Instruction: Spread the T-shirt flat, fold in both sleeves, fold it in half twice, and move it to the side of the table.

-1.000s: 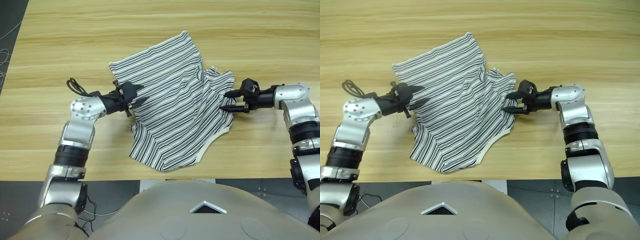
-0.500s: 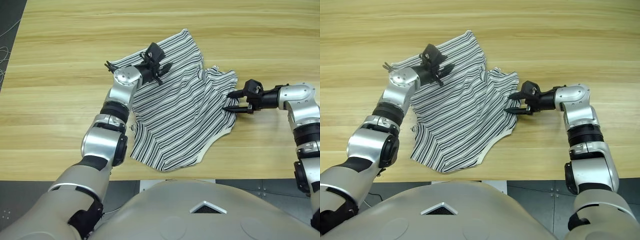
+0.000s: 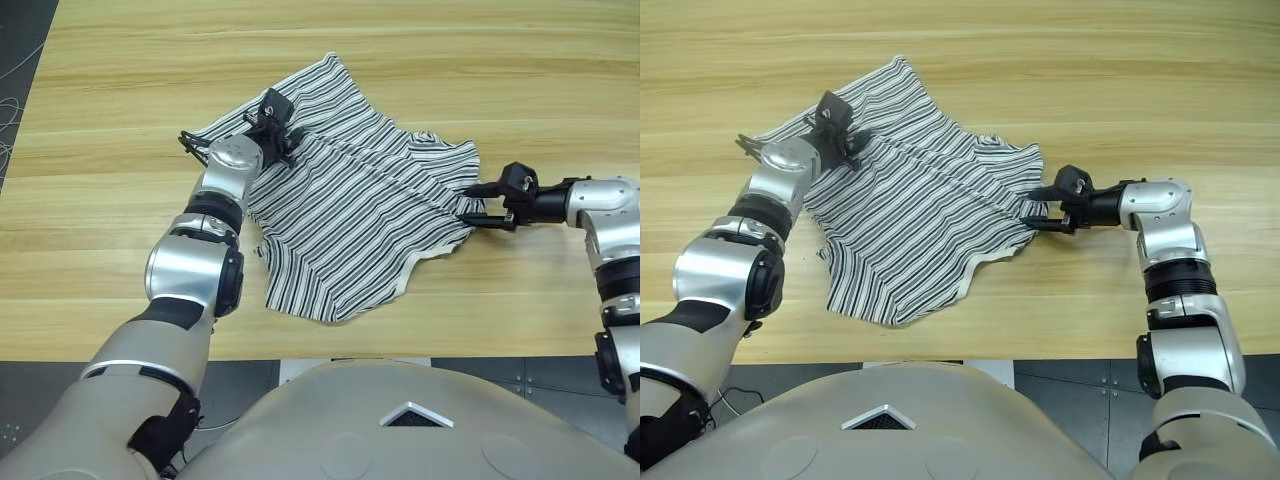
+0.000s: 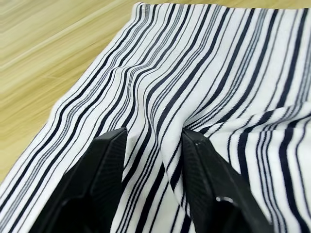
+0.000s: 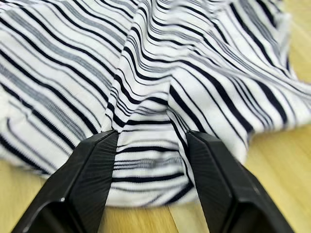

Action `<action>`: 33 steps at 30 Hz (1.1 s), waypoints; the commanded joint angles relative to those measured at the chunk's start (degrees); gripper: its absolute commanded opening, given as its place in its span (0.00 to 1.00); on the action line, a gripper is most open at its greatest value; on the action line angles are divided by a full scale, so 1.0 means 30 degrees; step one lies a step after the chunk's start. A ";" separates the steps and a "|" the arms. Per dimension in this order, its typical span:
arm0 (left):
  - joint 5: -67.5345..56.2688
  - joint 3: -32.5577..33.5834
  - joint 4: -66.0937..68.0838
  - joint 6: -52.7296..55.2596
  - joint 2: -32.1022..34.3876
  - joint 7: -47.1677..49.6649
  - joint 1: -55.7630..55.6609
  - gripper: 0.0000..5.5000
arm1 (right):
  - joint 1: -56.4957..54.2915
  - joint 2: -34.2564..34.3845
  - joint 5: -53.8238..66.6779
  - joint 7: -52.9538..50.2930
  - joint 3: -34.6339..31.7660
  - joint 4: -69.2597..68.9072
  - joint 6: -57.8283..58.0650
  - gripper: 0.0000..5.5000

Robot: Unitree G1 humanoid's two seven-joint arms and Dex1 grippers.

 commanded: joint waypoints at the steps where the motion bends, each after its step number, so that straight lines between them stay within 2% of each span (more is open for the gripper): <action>1: 0.0781 -0.0213 0.0882 0.0647 0.0386 0.0098 0.0762 0.35 | 0.1675 -0.0297 -0.1560 -0.1226 0.0565 0.0874 0.0937 0.47; 9: 0.0185 0.0053 0.0207 -0.0799 -0.0452 -0.2755 0.0440 0.35 | 0.1859 0.0576 -0.0050 -0.1986 -0.0194 -0.0501 0.2401 0.47; 14: -0.3313 0.2794 -0.1443 -0.0418 -0.1431 -0.5891 -0.0911 0.35 | 0.2320 0.0470 0.0148 -0.1825 -0.0091 -0.1542 0.2840 0.47; 18: -0.5003 0.4228 -0.3494 -0.0322 -0.1499 -0.5946 -0.2058 0.35 | 0.3018 -0.0048 0.0181 -0.1256 0.0118 -0.2669 0.3051 0.47; 25: -0.5601 0.4899 -0.5445 0.0036 -0.0710 -0.5563 -0.1733 0.35 | 0.6082 -0.3303 0.0733 0.1845 0.0255 -0.6797 0.3159 0.47; 30: -0.5630 0.4751 -0.6306 0.0346 -0.0556 -0.5512 -0.1284 0.35 | 1.0468 -0.6170 0.1502 0.2673 -0.0343 -1.2098 0.3063 0.47; 33: -0.5609 0.4632 -0.6686 0.0513 -0.0674 -0.5489 -0.1068 0.35 | 1.2574 -0.6374 0.2702 0.2436 0.0107 -1.6063 0.4179 0.47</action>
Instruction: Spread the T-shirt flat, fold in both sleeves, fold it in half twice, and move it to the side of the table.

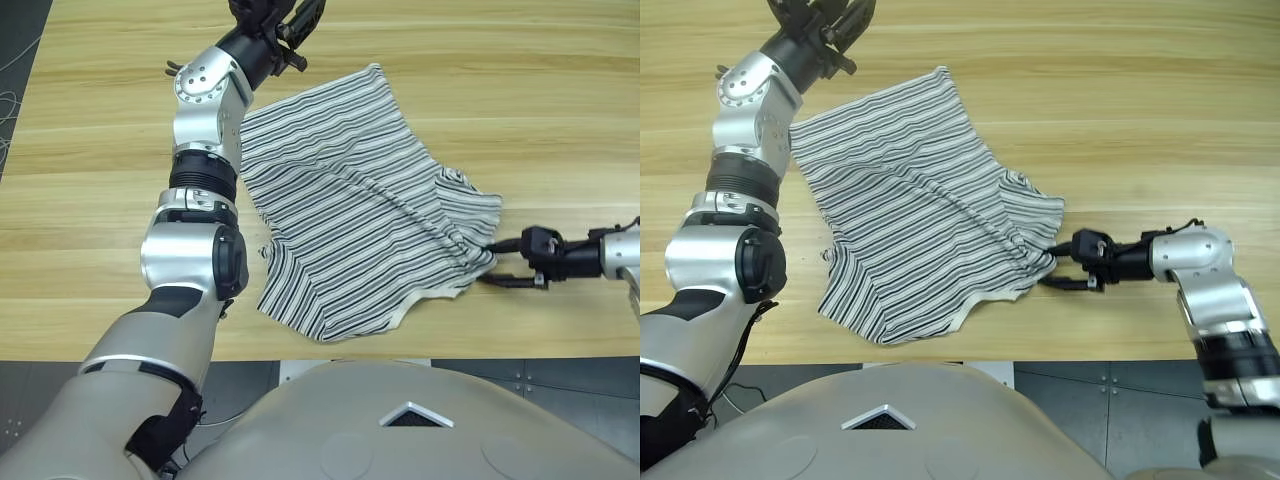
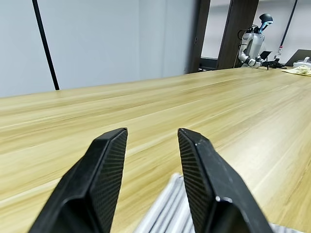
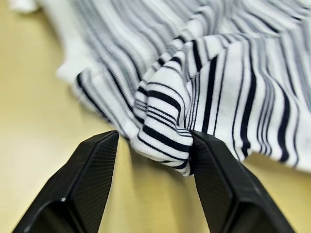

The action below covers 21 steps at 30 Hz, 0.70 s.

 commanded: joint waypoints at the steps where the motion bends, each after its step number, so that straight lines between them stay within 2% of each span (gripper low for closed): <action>1: 0.0035 -0.0203 -0.0623 0.0321 -0.0062 0.0053 0.0410 0.35 | 0.3009 -0.0267 0.0731 -0.0039 0.1230 -0.4293 0.2022 0.47; 6: 0.0118 -0.0458 -0.0895 0.0380 -0.0099 -0.0048 0.0780 0.35 | 0.2464 0.1741 0.2495 -0.2964 0.0993 -0.8049 0.4864 0.47; 10: 0.0088 -0.0489 -0.0858 0.0294 -0.0126 0.0059 0.1067 0.35 | -0.0526 0.2582 0.3239 -0.4994 -0.0648 -0.7503 0.6918 0.47; 14: 0.0143 -0.0595 -0.0815 0.0230 -0.0236 0.0043 0.1168 0.35 | -0.1886 0.0484 0.4836 -0.1855 -0.2557 -0.5649 0.6863 0.47; 17: 0.0117 -0.0600 -0.0756 0.0208 -0.0245 0.0002 0.1151 0.35 | -0.3060 0.0149 0.8297 0.0582 -0.4383 -0.4873 0.8241 0.47; 19: 0.0114 -0.0602 -0.0679 0.0139 -0.0278 -0.0005 0.1176 0.35 | -0.5283 0.1782 0.7886 -0.1733 -0.4262 -0.3313 0.8794 0.47; 21: 0.0151 -0.0711 -0.0799 0.0107 -0.0348 -0.0098 0.1343 0.35 | -0.7512 0.4163 0.5132 -0.5839 -0.2907 -0.0807 0.8499 0.47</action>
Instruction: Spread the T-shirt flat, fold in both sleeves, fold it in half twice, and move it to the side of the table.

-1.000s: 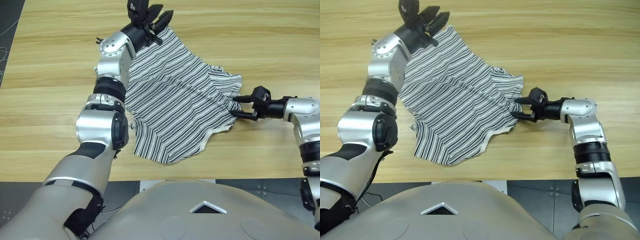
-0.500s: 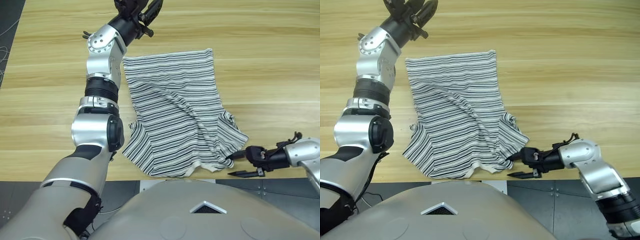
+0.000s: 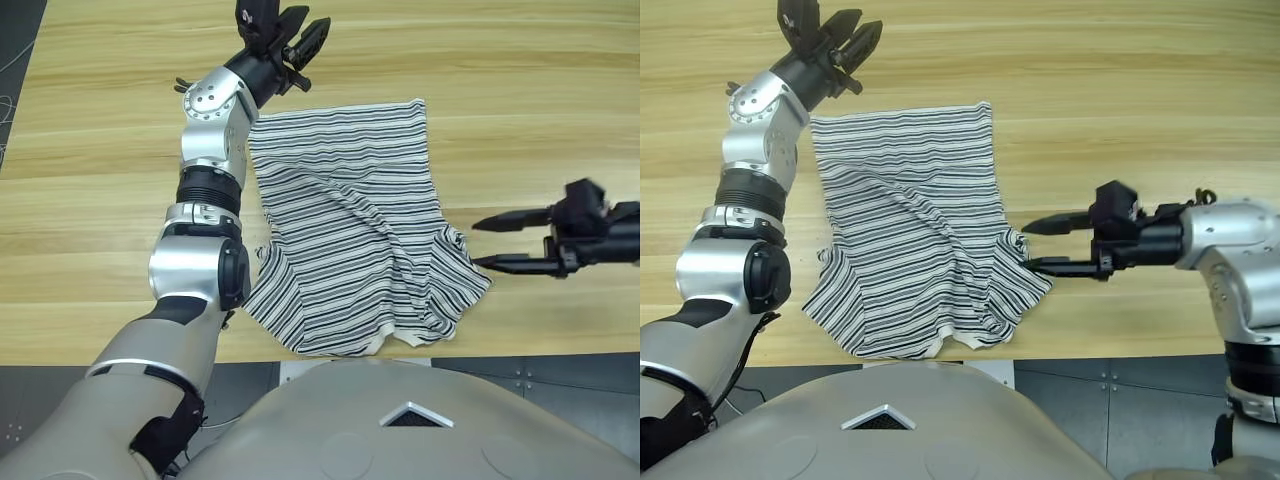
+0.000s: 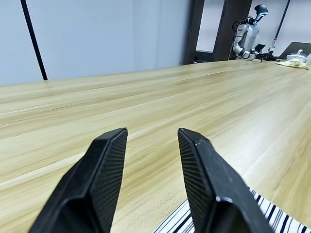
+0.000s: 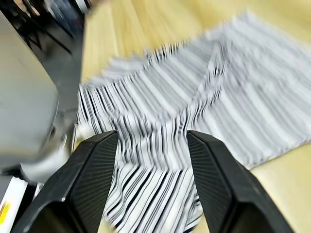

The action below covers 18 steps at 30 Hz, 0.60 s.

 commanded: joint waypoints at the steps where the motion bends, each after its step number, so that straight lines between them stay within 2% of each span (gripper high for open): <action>1: 0.0146 -0.0248 -0.0207 0.0021 -0.0052 -0.0150 0.0386 0.35 | -0.3529 0.3686 -0.4275 -0.5862 0.2180 0.3804 -0.0528 0.47; 6: -0.0065 -0.0243 -0.1243 0.0118 0.0232 -0.0447 0.0957 0.35 | -0.7016 0.7113 -0.9328 -0.8217 0.5967 0.9381 -0.3795 0.47; 12: -0.0193 -0.0180 -0.2584 0.0450 0.0737 -0.0649 0.1979 0.35 | -1.0205 1.0173 -1.2615 -0.9335 0.8062 1.6402 -0.7254 0.47; 18: -0.0270 -0.0236 -0.3473 0.0765 0.1096 -0.0703 0.2669 0.35 | -1.1922 1.1291 -1.4764 -1.0580 0.8670 2.1498 -0.8896 0.47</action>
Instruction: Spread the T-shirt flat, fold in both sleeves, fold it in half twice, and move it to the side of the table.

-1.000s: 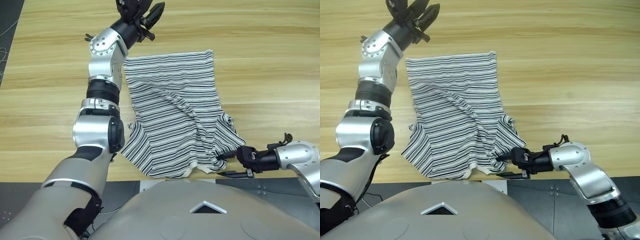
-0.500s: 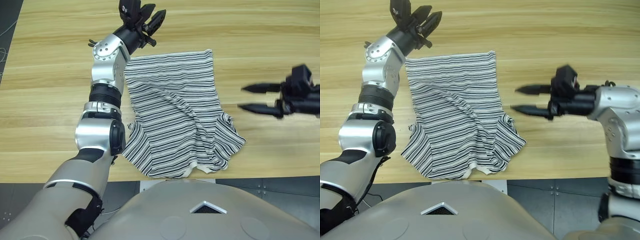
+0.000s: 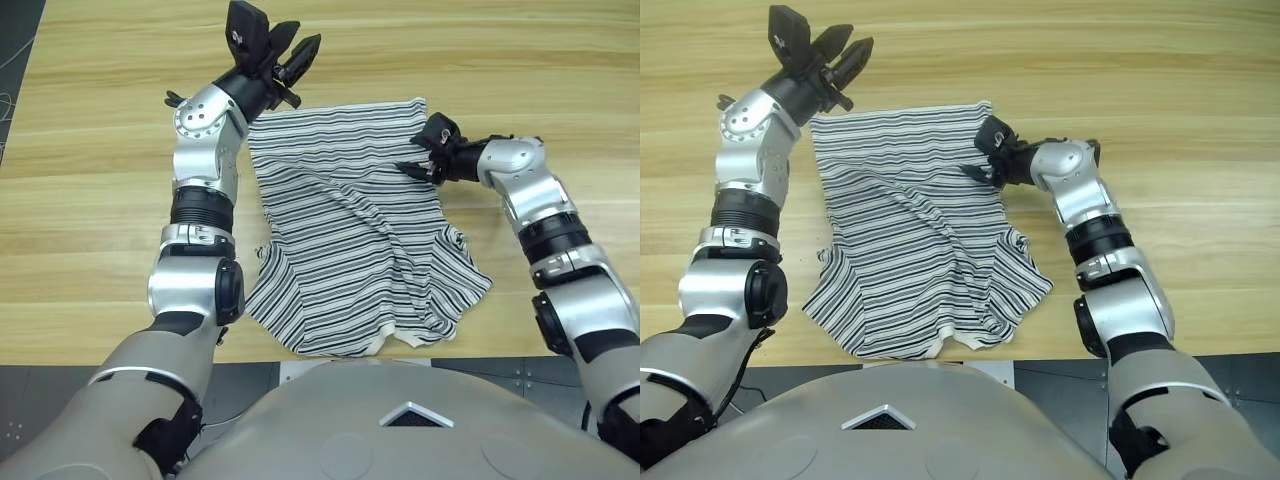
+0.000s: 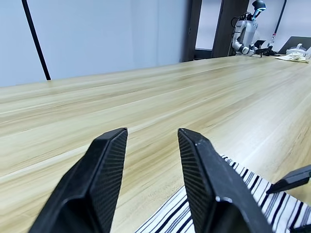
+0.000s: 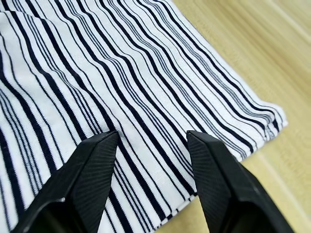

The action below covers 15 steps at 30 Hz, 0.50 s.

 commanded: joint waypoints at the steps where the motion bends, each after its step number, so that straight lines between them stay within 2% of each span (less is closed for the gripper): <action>1: -0.0090 0.0010 -0.0539 0.0388 0.0383 -0.0079 0.0387 0.35 | -0.0844 0.0701 -0.1538 -0.0949 0.0484 0.3091 -0.0433 0.47; 7: -0.0345 -0.0021 -0.1621 0.0755 0.0439 -0.0095 0.0512 0.35 | -0.2359 0.2235 -0.2711 -0.4513 0.0278 0.7675 -0.0721 0.47; 11: -0.0297 -0.0016 -0.2432 0.0786 0.0793 -0.0119 0.1039 0.35 | -0.3447 0.2194 -0.2870 -0.7519 -0.0533 0.9877 -0.0692 0.47; 15: -0.0344 0.0036 -0.2537 0.0828 0.0951 -0.0040 0.1182 0.35 | -0.3870 0.1834 -0.2985 -0.8600 -0.1149 1.0754 -0.0736 0.47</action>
